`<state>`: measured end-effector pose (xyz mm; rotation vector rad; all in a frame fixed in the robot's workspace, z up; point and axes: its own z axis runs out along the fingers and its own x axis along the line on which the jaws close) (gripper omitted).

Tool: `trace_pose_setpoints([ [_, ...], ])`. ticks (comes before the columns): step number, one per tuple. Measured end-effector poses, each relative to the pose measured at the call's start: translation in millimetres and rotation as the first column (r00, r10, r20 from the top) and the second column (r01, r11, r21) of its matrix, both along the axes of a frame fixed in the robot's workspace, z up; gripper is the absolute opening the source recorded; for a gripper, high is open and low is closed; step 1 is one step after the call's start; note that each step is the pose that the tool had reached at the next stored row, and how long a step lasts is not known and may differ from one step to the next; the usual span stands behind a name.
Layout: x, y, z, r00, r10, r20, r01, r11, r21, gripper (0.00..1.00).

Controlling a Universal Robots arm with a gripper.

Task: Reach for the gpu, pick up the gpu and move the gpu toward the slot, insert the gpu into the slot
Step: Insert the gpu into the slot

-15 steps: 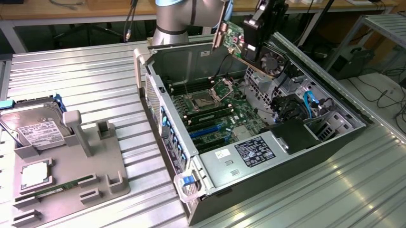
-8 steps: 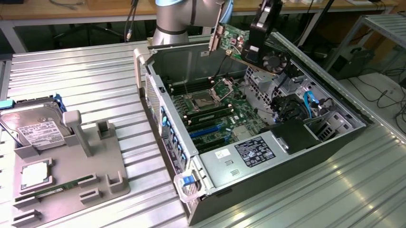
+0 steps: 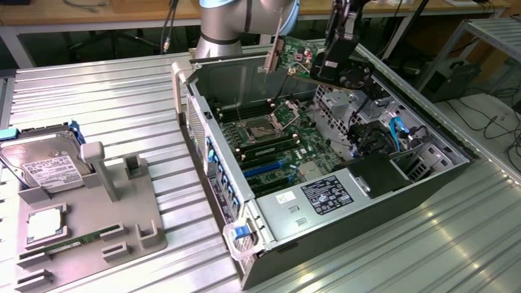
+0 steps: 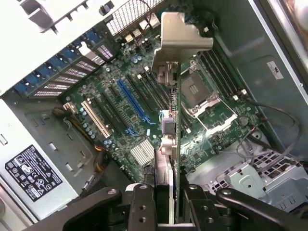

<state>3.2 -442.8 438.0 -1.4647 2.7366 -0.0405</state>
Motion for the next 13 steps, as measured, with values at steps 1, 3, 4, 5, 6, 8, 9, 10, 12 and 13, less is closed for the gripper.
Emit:
trace_pose_setpoints([
  [1,0.0,-0.1,0.0,1.0,0.006,0.0,-0.006,1.0,0.0,0.27],
  [3,0.0,-0.6,0.0,0.9967,0.082,0.0,-0.082,0.9967,0.0001,0.27],
  [4,0.0,-0.7,0.0,0.996,0.09,0.0,-0.09,0.996,0.0001,0.27],
  [5,0.0,-0.7,0.0,0.9953,0.096,0.0,-0.096,0.9953,0.0,0.27],
  [6,0.0,-0.8,0.0,0.9947,0.103,0.0,-0.103,0.9947,0.0,0.27],
  [8,0.0,-0.9,0.0,0.9932,0.116,0.0,-0.116,0.9932,0.0,0.27],
  [9,0.0,-1.0,0.0,0.9925,0.122,0.0,-0.122,0.9925,0.0,0.27],
  [10,0.0,-1.1,0.0,0.9916,0.129,0.0,-0.129,0.9916,0.0,0.27],
  [12,-0.1,-1.3,0.0,0.9899,0.142,0.0,-0.142,0.9899,0.0,0.27],
  [13,-0.1,-1.4,0.0,0.989,0.148,0.0,-0.148,0.989,0.0,0.27],
])
